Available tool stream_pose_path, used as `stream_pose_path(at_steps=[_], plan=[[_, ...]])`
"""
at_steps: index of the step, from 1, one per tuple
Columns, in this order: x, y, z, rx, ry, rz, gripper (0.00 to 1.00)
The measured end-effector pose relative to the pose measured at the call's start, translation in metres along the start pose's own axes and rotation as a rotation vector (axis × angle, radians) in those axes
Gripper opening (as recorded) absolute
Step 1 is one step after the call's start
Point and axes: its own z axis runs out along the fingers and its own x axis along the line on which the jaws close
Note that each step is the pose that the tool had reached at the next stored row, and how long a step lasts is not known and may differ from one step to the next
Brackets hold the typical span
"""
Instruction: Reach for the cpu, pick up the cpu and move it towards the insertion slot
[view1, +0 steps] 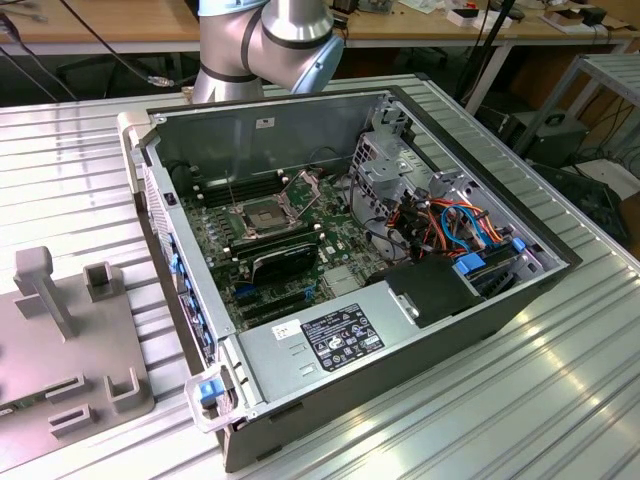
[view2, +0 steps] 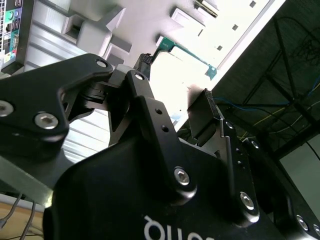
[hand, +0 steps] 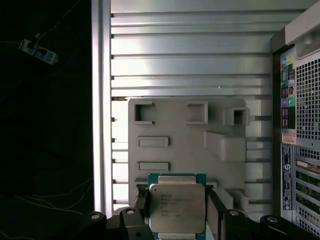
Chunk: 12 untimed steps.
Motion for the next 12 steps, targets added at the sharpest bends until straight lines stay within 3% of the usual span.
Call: stream_pose_path(at_steps=[12], plan=[[-0.0064,0.0,0.0,-0.0001,-0.0001,0.0,0.55]])
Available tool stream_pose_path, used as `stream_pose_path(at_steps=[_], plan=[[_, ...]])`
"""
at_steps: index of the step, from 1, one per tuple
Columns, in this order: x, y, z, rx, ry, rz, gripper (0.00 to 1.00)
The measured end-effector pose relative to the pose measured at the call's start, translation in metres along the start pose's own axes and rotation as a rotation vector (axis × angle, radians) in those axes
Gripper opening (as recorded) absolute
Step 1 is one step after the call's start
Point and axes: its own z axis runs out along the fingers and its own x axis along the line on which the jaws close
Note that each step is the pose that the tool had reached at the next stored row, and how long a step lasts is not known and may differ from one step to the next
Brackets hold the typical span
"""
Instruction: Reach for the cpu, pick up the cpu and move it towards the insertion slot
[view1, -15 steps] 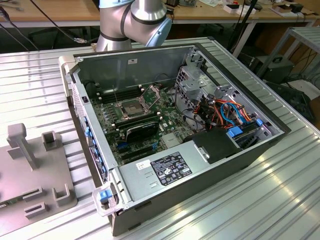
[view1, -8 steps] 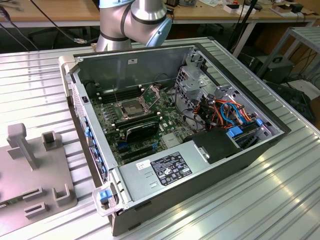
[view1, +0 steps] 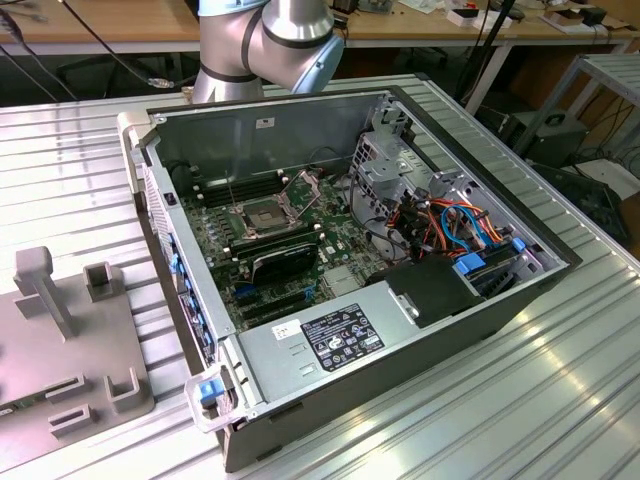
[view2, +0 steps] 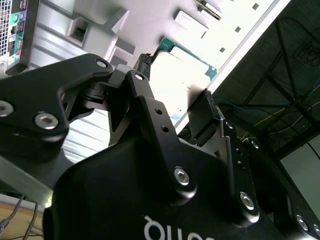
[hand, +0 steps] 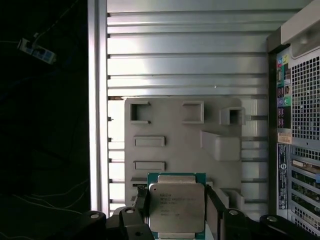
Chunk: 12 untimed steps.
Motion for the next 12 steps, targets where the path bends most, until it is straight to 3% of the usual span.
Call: stream_pose_path(at_steps=[12], plan=[[-0.007,0.0001,0.0,-0.0001,0.0,0.0,0.55]])
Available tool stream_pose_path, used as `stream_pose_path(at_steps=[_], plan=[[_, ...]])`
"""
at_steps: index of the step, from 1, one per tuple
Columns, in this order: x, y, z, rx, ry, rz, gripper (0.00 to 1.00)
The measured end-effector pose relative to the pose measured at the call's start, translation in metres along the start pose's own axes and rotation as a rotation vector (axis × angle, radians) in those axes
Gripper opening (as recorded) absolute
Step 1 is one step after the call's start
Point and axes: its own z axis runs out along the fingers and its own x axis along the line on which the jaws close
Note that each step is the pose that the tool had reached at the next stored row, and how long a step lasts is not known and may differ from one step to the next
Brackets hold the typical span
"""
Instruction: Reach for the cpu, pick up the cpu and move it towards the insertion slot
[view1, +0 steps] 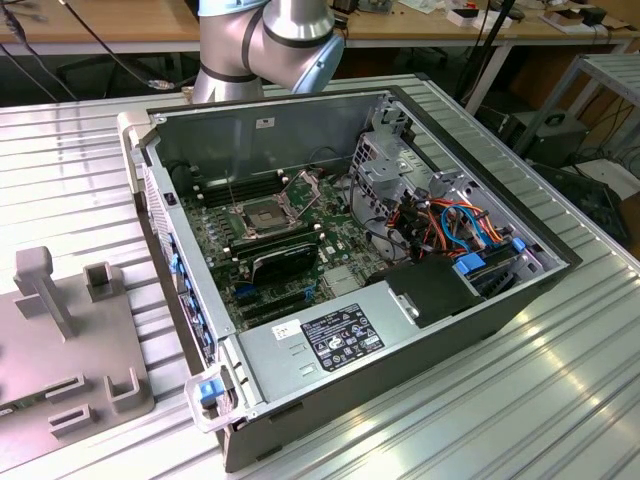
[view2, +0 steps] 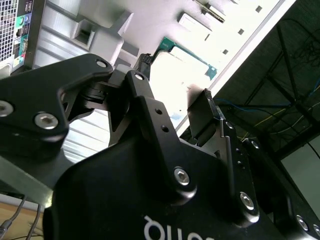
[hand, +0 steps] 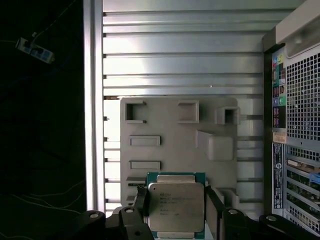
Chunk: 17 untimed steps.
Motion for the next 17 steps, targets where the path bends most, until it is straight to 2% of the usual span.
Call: stream_pose_path(at_steps=[17], plan=[[-0.0043,0.0,-0.0001,0.0,0.0001,0.0,0.55]])
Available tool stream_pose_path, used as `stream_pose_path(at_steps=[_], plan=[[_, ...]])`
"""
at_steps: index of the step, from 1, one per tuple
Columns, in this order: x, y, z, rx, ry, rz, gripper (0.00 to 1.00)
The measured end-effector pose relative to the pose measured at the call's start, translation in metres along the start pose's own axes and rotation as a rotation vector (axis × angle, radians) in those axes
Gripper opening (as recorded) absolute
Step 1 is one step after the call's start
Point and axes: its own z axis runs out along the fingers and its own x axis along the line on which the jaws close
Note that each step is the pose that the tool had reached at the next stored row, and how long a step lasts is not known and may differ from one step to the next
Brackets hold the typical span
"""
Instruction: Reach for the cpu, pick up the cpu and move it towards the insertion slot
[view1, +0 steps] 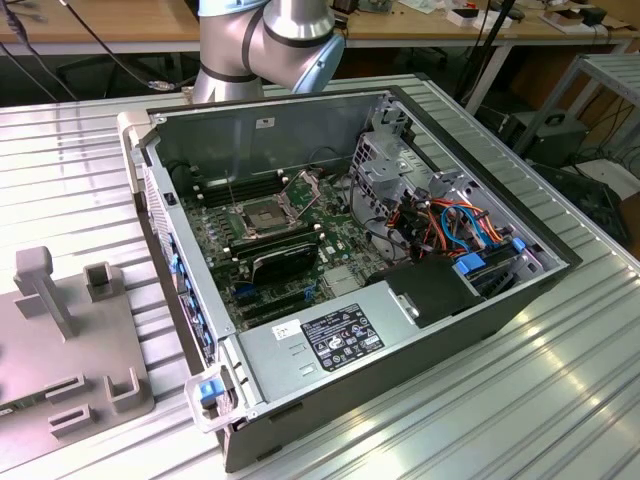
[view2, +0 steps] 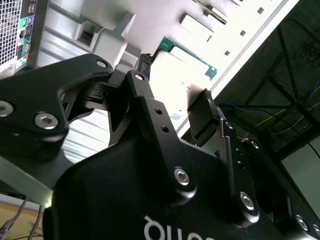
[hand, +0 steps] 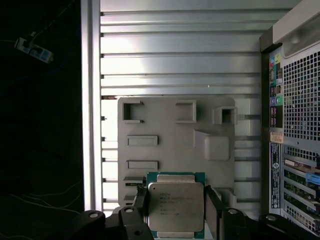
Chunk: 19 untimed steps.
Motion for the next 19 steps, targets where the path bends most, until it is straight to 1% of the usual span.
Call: stream_pose_path(at_steps=[10,16,19], plan=[[-0.0078,0.0001,-0.0001,0.0,0.0,0.0,0.55],[-0.0108,0.0001,-0.0001,0.0001,0.0,0.0,0.55],[-0.0142,0.0001,-0.0001,0.0,0.0,0.0,0.55]])
